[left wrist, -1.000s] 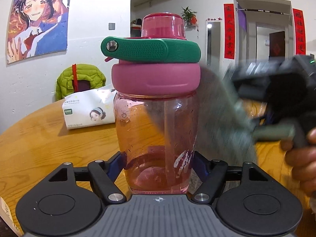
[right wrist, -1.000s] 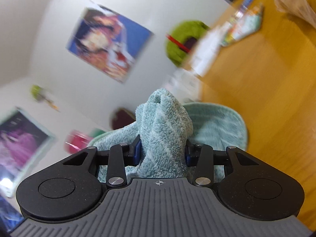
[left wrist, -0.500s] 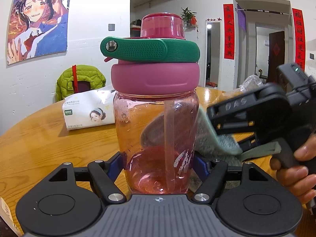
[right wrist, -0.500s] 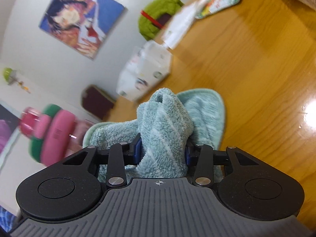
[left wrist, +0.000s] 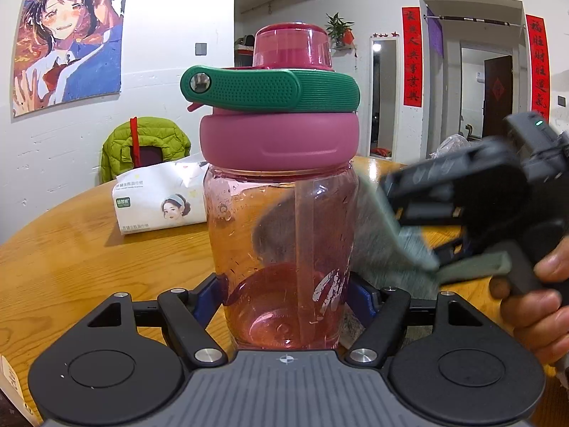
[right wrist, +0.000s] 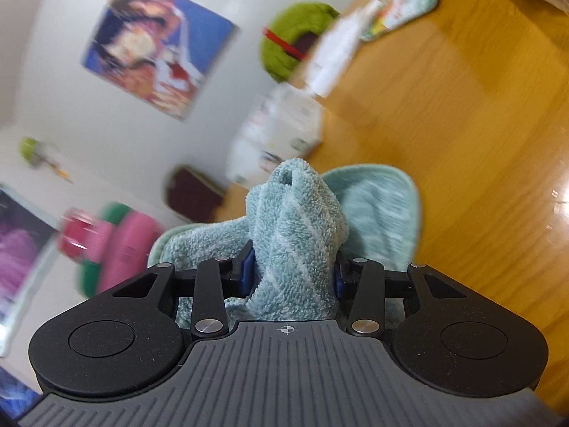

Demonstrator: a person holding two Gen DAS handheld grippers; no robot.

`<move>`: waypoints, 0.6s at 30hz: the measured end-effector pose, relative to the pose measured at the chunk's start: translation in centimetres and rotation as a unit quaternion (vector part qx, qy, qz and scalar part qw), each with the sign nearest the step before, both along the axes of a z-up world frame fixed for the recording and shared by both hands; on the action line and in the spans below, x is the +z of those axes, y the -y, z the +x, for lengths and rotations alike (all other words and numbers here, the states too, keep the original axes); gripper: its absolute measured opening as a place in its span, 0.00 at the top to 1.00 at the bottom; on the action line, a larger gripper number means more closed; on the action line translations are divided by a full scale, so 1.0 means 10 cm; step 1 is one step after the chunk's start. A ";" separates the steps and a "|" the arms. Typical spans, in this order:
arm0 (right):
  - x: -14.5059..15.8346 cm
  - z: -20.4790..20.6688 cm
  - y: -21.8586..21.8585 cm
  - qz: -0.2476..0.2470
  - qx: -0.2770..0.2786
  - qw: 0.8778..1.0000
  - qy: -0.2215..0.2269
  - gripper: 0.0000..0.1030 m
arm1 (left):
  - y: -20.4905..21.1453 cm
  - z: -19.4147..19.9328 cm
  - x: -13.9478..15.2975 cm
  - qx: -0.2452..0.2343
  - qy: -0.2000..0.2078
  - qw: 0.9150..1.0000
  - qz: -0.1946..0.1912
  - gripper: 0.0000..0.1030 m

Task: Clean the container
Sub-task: 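Rotate the bottle with the left tool while the right tool keeps wiping with the towel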

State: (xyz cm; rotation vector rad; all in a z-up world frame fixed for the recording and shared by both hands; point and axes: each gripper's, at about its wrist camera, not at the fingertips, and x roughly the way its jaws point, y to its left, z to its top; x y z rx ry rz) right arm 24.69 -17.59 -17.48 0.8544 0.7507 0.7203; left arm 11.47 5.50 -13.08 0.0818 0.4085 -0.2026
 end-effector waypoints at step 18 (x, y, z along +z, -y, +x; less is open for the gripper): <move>-0.03 0.03 -0.04 -0.080 -0.023 0.997 -0.007 0.55 | 0.13 -0.07 0.02 0.020 -0.025 0.999 -0.013 0.17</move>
